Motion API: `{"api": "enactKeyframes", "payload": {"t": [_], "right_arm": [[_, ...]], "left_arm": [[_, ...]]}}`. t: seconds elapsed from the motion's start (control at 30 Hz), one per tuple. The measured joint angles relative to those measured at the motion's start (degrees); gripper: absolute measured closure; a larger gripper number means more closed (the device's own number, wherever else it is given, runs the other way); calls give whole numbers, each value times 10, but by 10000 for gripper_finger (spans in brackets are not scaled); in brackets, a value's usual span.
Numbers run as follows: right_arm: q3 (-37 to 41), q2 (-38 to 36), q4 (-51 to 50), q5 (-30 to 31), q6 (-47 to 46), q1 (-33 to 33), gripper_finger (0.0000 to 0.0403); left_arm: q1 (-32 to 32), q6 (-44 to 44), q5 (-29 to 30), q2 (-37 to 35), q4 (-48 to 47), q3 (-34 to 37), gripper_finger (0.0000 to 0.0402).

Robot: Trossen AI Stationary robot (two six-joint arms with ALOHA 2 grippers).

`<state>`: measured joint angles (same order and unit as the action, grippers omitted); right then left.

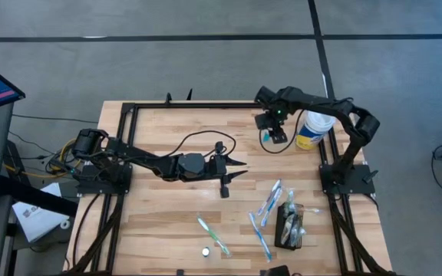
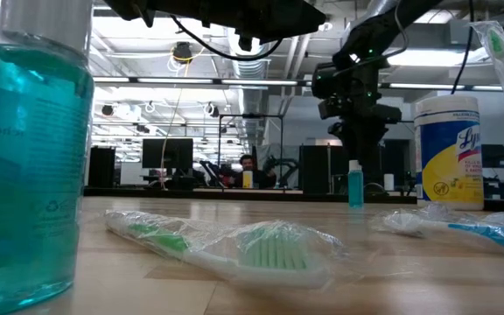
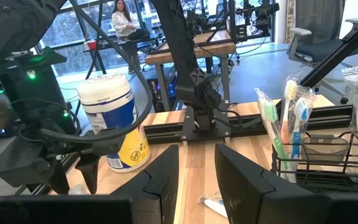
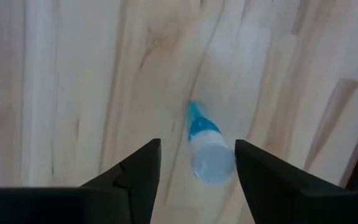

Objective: Pick & Place toothbrushing station
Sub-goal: Put the blue mouthwash into the black wire organizer

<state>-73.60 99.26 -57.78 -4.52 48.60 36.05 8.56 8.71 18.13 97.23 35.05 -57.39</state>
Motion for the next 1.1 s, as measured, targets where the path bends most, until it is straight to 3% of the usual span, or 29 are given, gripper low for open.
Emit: {"api": "enactKeyframes", "payload": {"t": [0.4,0.67,0.97,1.1], "right_arm": [[0,51,0,-3,-1,-5,234],[0,51,3,-3,-1,-5,257],[0,51,15,-1,0,1,313],[0,51,16,-1,0,-4,315]], "left_arm": [[0,0,0,0,0,0,303],[0,0,0,0,0,0,303],[0,0,0,0,0,0,303],[0,0,0,0,-1,0,303]]}}
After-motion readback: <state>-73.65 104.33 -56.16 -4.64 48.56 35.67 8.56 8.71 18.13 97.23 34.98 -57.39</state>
